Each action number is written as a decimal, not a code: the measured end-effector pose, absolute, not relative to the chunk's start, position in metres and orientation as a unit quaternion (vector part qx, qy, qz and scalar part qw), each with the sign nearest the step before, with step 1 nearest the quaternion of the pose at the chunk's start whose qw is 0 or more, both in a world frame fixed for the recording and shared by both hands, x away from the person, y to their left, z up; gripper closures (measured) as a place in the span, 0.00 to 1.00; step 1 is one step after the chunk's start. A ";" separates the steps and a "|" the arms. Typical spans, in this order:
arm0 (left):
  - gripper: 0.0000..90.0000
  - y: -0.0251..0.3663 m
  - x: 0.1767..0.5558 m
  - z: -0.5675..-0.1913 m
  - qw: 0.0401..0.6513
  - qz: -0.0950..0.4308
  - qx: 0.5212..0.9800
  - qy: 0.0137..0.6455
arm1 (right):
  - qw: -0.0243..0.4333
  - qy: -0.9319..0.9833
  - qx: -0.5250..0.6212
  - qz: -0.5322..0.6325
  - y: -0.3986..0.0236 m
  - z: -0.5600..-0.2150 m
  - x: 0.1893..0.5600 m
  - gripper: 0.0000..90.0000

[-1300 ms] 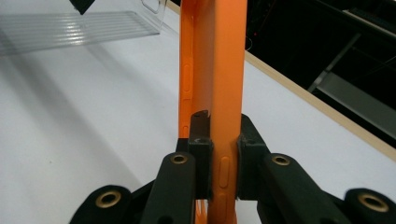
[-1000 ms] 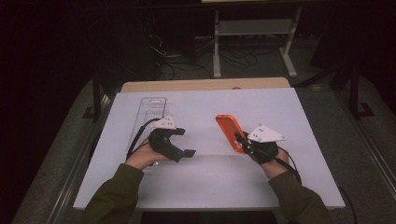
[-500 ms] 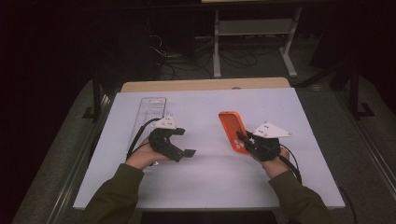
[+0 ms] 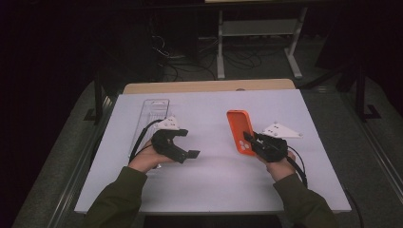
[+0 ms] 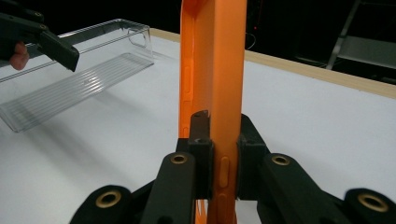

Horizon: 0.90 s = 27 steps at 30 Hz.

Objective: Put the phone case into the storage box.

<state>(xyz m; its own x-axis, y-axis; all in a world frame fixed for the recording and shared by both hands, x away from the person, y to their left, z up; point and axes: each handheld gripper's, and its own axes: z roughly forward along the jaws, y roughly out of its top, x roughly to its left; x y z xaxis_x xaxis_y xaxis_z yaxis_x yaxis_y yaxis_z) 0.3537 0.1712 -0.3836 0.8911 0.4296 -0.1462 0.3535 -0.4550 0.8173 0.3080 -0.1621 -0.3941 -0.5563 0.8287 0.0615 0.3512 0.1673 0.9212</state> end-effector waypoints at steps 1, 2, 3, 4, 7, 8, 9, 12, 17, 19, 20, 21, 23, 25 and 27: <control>0.02 0.171 0.354 -0.383 0.468 0.043 0.852 0.232 | 0.242 0.726 0.405 0.500 -0.162 -0.394 0.308 0.87; 0.02 0.170 0.354 -0.382 0.467 0.047 0.852 0.234 | 0.243 0.726 0.405 0.500 -0.162 -0.394 0.308 0.87; 0.02 0.170 0.354 -0.381 0.464 0.048 0.852 0.237 | 0.243 0.727 0.405 0.499 -0.162 -0.395 0.308 0.87; 0.02 0.170 0.355 -0.381 0.467 0.049 0.849 0.244 | 0.246 0.728 0.403 0.497 -0.162 -0.395 0.308 0.87; 0.02 0.170 0.356 -0.378 0.473 0.046 0.840 0.261 | 0.250 0.728 0.404 0.494 -0.160 -0.395 0.308 0.87; 0.02 0.170 0.356 -0.377 0.476 0.043 0.837 0.267 | 0.251 0.728 0.404 0.493 -0.160 -0.395 0.308 0.87; 0.02 0.170 0.356 -0.376 0.476 0.044 0.836 0.269 | 0.252 0.728 0.406 0.492 -0.159 -0.395 0.308 0.87; 0.02 0.170 0.358 -0.373 0.476 0.045 0.833 0.277 | 0.257 0.728 0.404 0.491 -0.158 -0.394 0.309 0.87; 0.02 0.168 0.359 -0.371 0.481 0.053 0.828 0.285 | 0.263 0.728 0.404 0.488 -0.154 -0.393 0.309 0.87; 0.02 0.166 0.358 -0.371 0.483 0.054 0.826 0.285 | 0.266 0.730 0.401 0.485 -0.152 -0.393 0.309 0.87; 0.02 0.164 0.359 -0.371 0.482 0.054 0.827 0.284 | 0.266 0.728 0.403 0.486 -0.152 -0.393 0.309 0.87; 0.02 0.162 0.359 -0.371 0.480 0.055 0.828 0.285 | 0.261 0.725 0.409 0.489 -0.151 -0.393 0.309 0.87; 0.02 0.160 0.360 -0.370 0.485 0.057 0.827 0.279 | 0.267 0.726 0.406 0.487 -0.149 -0.392 0.309 0.87; 0.02 0.157 0.361 -0.368 0.488 0.054 0.827 0.275 | 0.268 0.727 0.403 0.487 -0.147 -0.392 0.310 0.87; 0.02 0.152 0.362 -0.367 0.485 0.053 0.830 0.270 | 0.267 0.727 0.404 0.486 -0.144 -0.392 0.310 0.87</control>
